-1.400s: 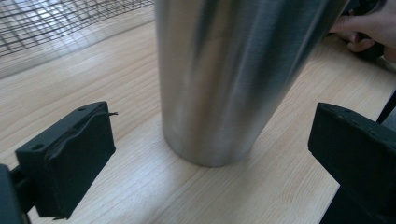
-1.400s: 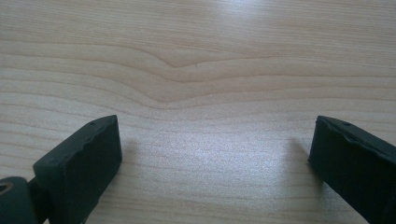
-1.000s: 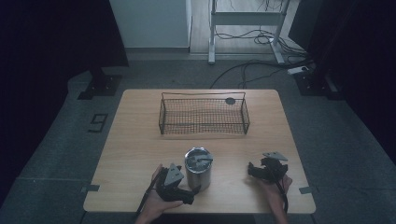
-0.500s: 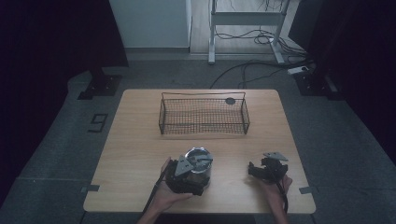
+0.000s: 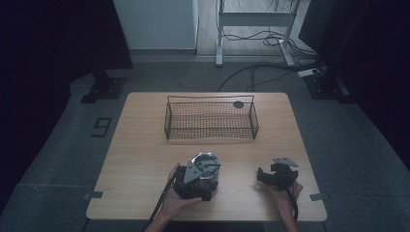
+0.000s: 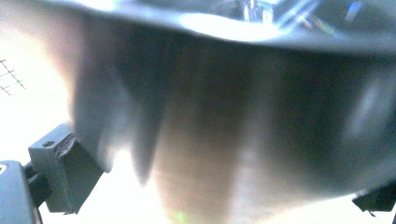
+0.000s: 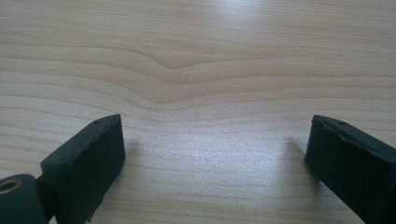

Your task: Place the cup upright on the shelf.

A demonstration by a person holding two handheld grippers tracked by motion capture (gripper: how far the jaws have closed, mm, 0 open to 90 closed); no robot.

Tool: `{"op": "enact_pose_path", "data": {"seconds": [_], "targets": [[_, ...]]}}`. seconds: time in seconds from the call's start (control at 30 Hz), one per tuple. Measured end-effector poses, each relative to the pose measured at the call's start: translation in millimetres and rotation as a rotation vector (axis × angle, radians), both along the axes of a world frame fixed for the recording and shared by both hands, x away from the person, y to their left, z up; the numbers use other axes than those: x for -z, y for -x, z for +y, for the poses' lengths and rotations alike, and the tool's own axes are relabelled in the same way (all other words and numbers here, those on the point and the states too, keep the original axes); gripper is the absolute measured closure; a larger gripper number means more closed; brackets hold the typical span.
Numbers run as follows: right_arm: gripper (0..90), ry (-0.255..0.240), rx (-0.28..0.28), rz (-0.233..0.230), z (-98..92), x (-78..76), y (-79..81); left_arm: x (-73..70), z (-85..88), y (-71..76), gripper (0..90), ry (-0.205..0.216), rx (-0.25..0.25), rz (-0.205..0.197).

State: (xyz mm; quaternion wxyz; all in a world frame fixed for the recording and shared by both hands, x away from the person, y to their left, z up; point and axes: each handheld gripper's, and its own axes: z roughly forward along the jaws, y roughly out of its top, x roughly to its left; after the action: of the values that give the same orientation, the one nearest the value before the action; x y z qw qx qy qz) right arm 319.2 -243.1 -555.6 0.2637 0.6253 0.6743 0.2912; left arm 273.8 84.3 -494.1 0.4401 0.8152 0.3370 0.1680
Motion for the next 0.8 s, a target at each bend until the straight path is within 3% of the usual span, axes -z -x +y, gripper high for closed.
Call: {"op": "enact_pose_path", "data": {"seconds": [0.8], "targets": [[5.0,0.0,0.003,-0.002,-0.1,0.0,0.0,0.3,2.7,2.8,4.0,0.006,-0.001,-0.015]]}}
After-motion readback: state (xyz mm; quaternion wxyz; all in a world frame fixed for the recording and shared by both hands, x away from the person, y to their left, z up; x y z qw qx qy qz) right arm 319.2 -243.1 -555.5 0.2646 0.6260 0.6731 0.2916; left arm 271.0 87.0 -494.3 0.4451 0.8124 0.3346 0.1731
